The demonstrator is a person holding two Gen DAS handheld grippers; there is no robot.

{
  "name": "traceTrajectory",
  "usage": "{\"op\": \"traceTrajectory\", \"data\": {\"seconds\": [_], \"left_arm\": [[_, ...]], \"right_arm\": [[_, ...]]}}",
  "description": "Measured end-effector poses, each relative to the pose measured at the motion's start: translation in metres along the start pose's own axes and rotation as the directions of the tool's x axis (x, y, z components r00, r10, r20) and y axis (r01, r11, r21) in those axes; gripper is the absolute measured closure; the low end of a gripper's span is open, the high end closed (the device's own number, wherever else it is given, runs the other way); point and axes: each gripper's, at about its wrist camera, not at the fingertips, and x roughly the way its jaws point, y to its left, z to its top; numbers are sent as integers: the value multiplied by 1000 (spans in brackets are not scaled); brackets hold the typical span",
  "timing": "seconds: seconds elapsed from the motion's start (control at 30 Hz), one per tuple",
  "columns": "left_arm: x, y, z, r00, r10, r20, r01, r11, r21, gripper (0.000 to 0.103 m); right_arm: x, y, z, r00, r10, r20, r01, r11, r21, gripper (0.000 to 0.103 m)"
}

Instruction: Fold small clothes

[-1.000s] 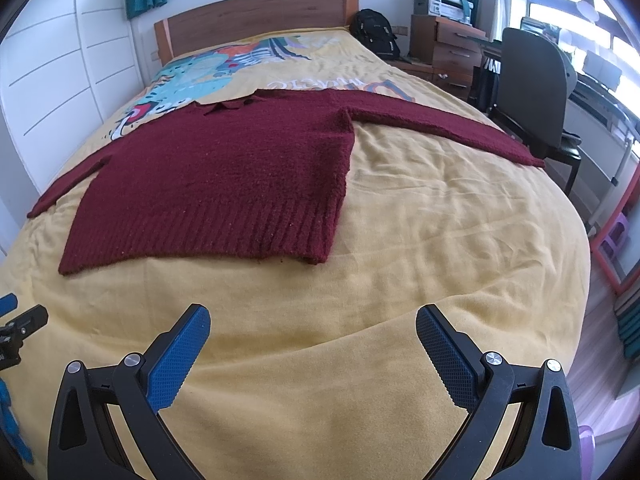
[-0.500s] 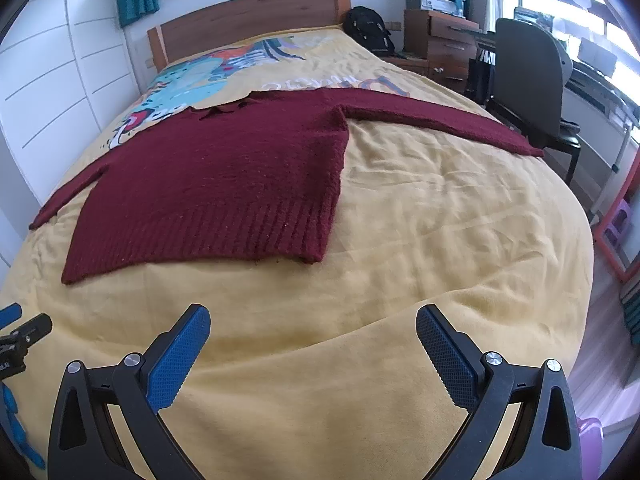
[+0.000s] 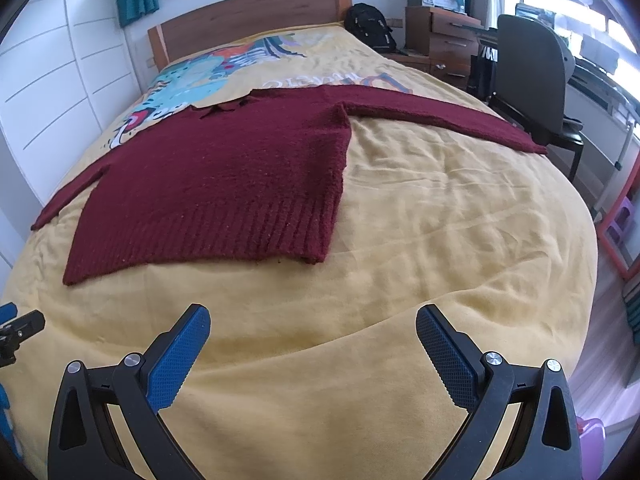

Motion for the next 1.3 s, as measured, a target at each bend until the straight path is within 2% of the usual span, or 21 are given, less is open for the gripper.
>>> {"op": "traceTrajectory", "data": {"seconds": [0.4,0.67,0.87,1.0,1.17,1.3], "left_arm": [[2,10,4,993,3,-115,-10,998,-64,1],[-4,3,27,991,54,-126,-63,995,-75,1],[-13,-3,67,993,99,-71,-104,992,-72,1],[-21,-6,98,985,172,-6,-172,982,-78,1],[-26,-3,127,979,196,48,-189,975,-119,1],[-21,1,143,971,230,63,-218,964,-154,1]], "right_arm": [[3,-1,8,999,51,-9,-51,999,14,0],[9,-13,30,992,128,-12,-126,989,83,0],[17,-41,58,992,125,19,-127,983,136,0],[30,-72,79,995,98,28,-102,978,182,0],[58,-121,102,999,39,19,-42,965,257,0],[82,-156,113,1000,-19,-6,20,954,299,0]]}}
